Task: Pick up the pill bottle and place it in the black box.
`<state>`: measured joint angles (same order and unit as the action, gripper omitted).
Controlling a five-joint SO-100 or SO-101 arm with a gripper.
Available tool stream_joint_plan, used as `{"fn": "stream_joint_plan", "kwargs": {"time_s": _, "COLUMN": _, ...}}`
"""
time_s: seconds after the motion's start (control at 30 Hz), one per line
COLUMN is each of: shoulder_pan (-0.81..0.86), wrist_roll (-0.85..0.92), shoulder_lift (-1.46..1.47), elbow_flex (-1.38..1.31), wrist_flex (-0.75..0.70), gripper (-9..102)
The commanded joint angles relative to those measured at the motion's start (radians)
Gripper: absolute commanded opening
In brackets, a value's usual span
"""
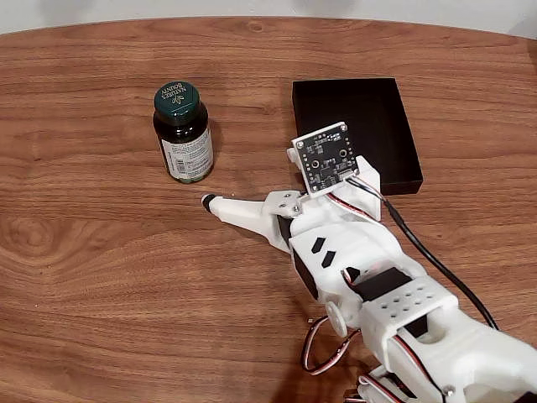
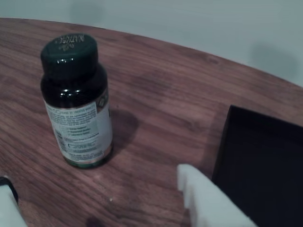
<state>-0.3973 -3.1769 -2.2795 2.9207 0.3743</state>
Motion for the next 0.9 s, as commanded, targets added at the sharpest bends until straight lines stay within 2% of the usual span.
{"fn": "stream_joint_plan", "kwargs": {"time_s": 0.0, "shoulder_pan": 0.002, "wrist_roll": 0.041, "shoulder_lift": 0.008, "elbow_flex": -0.071, "wrist_flex": 0.002, "gripper": 42}}
{"fn": "stream_joint_plan", "kwargs": {"time_s": 0.17, "shoulder_pan": -0.005, "wrist_roll": 0.057, "shoulder_lift": 0.084, "elbow_flex": -0.124, "wrist_flex": -0.011, "gripper": 42}}
{"fn": "stream_joint_plan", "kwargs": {"time_s": 0.43, "shoulder_pan": -0.02, "wrist_roll": 0.046, "shoulder_lift": 0.284, "elbow_flex": -0.221, "wrist_flex": 0.147, "gripper": 42}}
{"fn": "stream_joint_plan", "kwargs": {"time_s": 0.87, "shoulder_pan": -0.054, "wrist_roll": -0.018, "shoulder_lift": 0.543, "elbow_flex": -0.388, "wrist_flex": 0.299, "gripper": 40}}
